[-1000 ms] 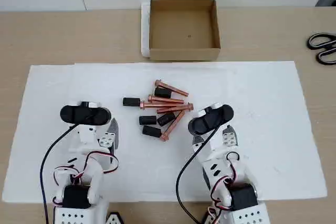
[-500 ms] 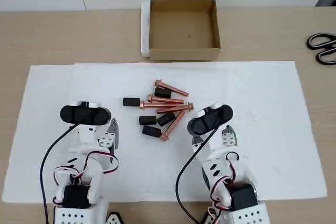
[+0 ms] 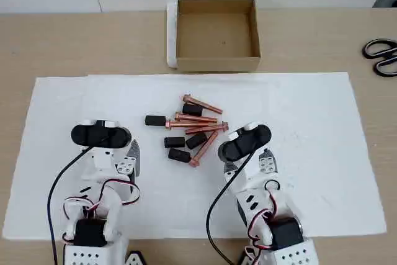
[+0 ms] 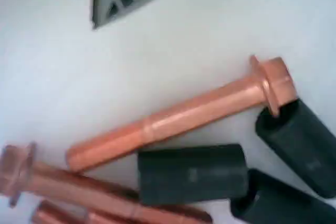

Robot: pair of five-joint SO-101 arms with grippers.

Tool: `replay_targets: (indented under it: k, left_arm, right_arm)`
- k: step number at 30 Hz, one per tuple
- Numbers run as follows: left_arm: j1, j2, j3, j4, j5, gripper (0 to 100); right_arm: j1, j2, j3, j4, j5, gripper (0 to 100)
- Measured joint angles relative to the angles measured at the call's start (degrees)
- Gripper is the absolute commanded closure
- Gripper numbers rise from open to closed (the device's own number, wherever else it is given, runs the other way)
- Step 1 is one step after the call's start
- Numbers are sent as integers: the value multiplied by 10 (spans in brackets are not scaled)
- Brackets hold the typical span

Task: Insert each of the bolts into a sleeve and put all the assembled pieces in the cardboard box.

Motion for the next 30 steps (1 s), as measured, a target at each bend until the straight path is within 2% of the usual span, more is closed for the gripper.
replay_targets:
  k: [6, 16, 23, 30]
  left_arm:
    - [0, 0, 0, 0, 0, 869]
    - [0, 0, 0, 0, 0, 869]
    - [0, 0, 0, 0, 0, 869]
    - [0, 0, 0, 0, 0, 869]
  right_arm:
    - [47, 0, -58, 27, 93, 734]
    - [62, 20, -185, -33, 109, 734]
    - [68, 227, -316, -24, 109, 734]
    - [63, 566, -593, 136, 110, 734]
